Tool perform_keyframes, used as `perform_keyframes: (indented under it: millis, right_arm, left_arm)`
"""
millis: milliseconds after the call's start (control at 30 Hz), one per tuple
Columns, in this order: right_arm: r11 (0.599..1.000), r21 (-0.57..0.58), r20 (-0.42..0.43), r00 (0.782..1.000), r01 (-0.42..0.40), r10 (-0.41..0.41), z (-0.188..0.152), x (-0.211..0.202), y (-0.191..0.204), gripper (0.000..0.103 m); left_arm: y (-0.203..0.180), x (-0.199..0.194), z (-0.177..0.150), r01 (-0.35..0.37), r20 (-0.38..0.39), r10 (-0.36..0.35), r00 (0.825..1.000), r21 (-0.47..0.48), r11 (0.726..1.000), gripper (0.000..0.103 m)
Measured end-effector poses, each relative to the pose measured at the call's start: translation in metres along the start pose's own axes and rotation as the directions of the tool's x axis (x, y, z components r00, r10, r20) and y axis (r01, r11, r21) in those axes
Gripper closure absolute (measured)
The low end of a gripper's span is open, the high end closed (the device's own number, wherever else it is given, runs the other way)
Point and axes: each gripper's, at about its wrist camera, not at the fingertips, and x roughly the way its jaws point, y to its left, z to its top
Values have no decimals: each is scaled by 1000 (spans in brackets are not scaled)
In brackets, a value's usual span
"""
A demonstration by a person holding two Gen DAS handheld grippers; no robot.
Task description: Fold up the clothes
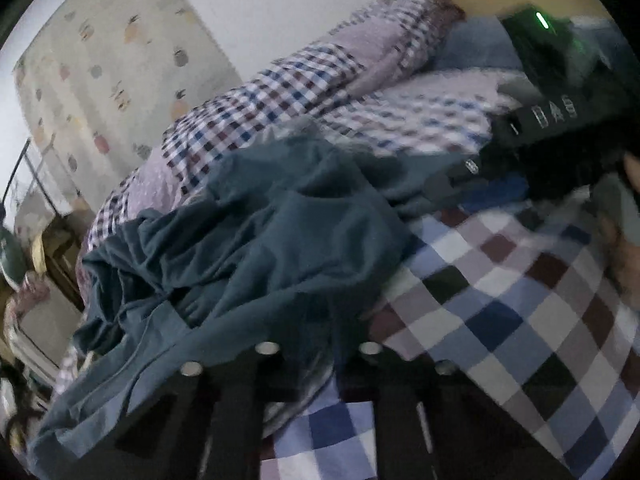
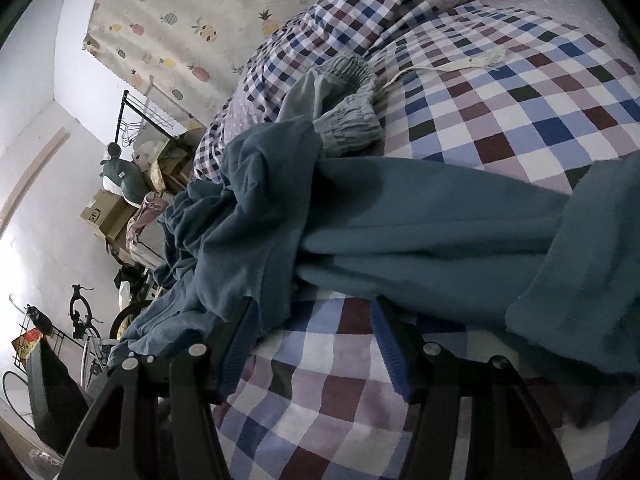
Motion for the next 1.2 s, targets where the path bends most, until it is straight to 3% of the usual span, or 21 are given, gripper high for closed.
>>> perform_keyframes:
  millis: [100,200,267,333,400,433,500,533,567,600,733,933,1000,1067,1200]
  right_arm:
    - [1000,2,1,1000,1,-1,-1,-2,-1,41]
    - [1000,-1,2,1000,5,-5,-1,-2,0,41]
    - [1000,-3,2,1000,7,-7,-2,-2,0,40]
    - [1000,0,3,1000,10,-10,-2,-2,0,40]
    - [1000,3,3,1000,10,-10,-1,-2,0,40]
    - [1000,3,3,1000,10,-10,-1,-2,0,40]
    - [1000,4,3,1000,10,-10,-1,-3,1,40]
    - [1000,5,3,1000,9,-9,-1,-3,0,40]
    - [1000,6,3,1000,8,-8,-1,-3,0,40]
    - [1000,6,3,1000,6,-6,-1,-3,0,40]
    - [1000,9,3,1000,2,-2,-1,-3,0,40]
    - [1000,16,3,1000,-5,5,-1,-3,-1,39]
    - [1000,15,2,1000,-5,5,-1,-4,-1,40]
    - [1000,16,0,1000,-8,8,-1,-4,-1,39]
    - [1000,18,-2,1000,-10,10,-1,-4,-2,39]
  left_arm:
    - [31,-15,3,6,78,6,997,-157,988,101]
    - [66,-29,2,25,143,22,989,-320,947,102]
    - [81,-27,-2,90,152,-35,988,-374,923,102]
    - [87,-25,-4,122,149,-68,986,-386,915,102]
    - [73,-19,-3,106,127,-69,989,-311,945,96]
    - [63,-17,-2,94,118,-65,991,-260,961,89]
    - [41,-16,1,74,111,-56,992,-161,984,58]
    - [31,-17,2,69,120,-55,991,-116,991,34]
    - [21,-19,2,64,129,-55,990,-71,995,24]
    - [12,-20,3,59,137,-55,989,-28,998,24]
    - [-12,-8,3,25,91,-32,995,78,997,24]
    - [-23,17,-2,-9,-4,10,1000,107,994,24]
    - [-22,22,-3,-11,-26,13,1000,96,995,33]
    - [-16,27,-3,-24,-49,27,998,67,997,75]
    - [-6,22,-3,15,-28,-14,999,14,1000,91]
